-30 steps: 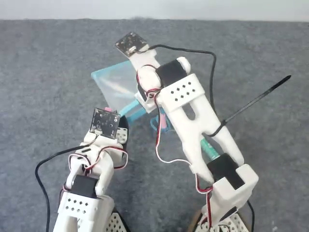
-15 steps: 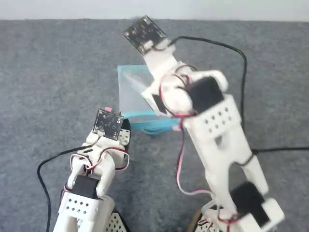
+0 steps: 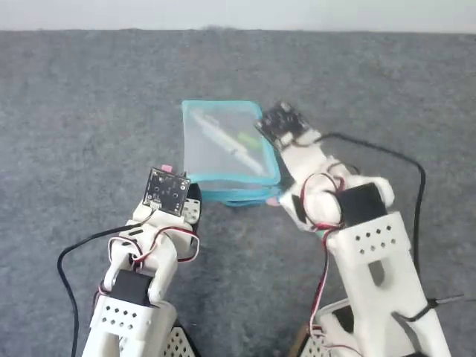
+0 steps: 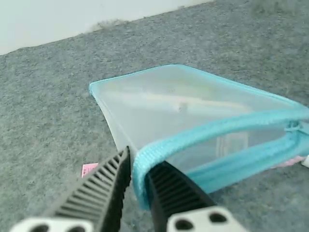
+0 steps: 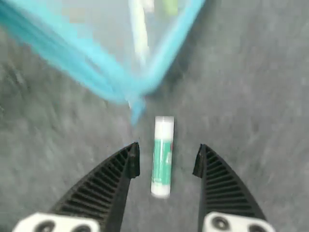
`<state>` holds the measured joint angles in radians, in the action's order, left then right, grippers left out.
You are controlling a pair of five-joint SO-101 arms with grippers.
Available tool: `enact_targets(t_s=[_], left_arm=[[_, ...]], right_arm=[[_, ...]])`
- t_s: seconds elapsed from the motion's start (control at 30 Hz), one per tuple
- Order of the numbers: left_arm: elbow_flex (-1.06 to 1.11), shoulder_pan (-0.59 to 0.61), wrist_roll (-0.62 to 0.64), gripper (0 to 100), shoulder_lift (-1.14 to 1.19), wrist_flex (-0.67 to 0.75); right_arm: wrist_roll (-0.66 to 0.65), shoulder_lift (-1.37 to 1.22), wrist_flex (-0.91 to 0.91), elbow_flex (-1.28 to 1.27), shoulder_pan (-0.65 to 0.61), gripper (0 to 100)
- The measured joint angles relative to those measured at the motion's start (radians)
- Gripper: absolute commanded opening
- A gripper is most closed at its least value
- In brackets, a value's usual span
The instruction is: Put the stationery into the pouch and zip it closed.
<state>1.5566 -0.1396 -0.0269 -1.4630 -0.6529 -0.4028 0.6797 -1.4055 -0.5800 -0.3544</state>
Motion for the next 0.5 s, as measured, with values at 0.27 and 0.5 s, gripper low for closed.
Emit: enact_targets(t_s=[0.27,0.5], left_arm=[[0.000,0.000,0.000,1,0.000,0.000],[0.000,0.000,0.000,1,0.000,0.000]], right_arm=[[-0.209,0.002,0.057,-0.296,0.130,19.6],[-0.238,0.002,0.199,-0.448,0.138,19.7]])
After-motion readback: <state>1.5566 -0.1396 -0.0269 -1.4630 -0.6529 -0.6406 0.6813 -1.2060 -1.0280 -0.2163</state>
